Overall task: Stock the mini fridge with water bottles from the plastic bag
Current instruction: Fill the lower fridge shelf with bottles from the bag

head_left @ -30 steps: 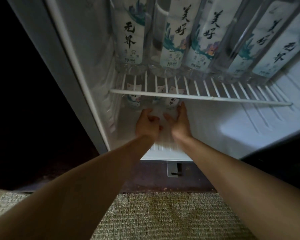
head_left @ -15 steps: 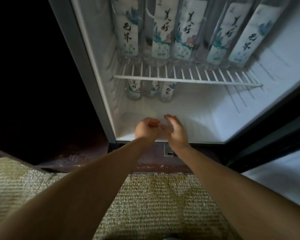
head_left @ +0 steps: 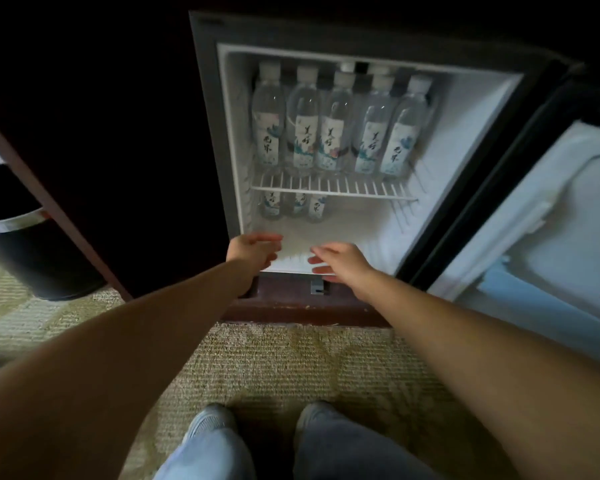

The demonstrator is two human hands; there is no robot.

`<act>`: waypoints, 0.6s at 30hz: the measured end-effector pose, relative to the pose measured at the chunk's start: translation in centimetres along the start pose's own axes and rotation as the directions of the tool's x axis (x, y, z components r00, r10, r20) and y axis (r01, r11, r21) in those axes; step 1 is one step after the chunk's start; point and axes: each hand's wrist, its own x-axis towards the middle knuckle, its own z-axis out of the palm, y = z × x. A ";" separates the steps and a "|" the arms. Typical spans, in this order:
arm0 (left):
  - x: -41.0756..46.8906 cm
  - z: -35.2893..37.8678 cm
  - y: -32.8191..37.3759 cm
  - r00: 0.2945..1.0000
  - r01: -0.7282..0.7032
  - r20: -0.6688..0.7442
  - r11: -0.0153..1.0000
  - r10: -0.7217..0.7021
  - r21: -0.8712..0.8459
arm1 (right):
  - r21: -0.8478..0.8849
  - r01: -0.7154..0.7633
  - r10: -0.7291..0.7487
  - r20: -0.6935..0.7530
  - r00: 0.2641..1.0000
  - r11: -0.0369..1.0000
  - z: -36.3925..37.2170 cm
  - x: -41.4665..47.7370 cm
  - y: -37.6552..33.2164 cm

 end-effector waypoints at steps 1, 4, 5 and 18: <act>-1.2 0.0 1.1 1.000 -0.012 0.001 1.000 0.013 -0.026 | -0.005 0.018 -0.018 0.008 1.000 1.000 -0.1 -1.1 -1.8; -4.8 0.0 4.0 0.999 -0.044 0.014 0.997 0.045 -0.063 | 0.002 0.068 -0.068 0.011 0.998 0.998 -0.2 -4.7 -6.5; -6.0 -0.1 4.9 0.998 -0.056 0.024 0.996 0.058 -0.075 | 0.012 0.085 -0.085 0.006 0.996 0.996 -0.1 -5.9 -7.8; -16.6 -7.4 5.2 0.991 -0.119 -0.057 0.992 0.117 -0.031 | 0.142 0.068 -0.074 0.039 0.997 0.988 2.9 -17.4 -10.8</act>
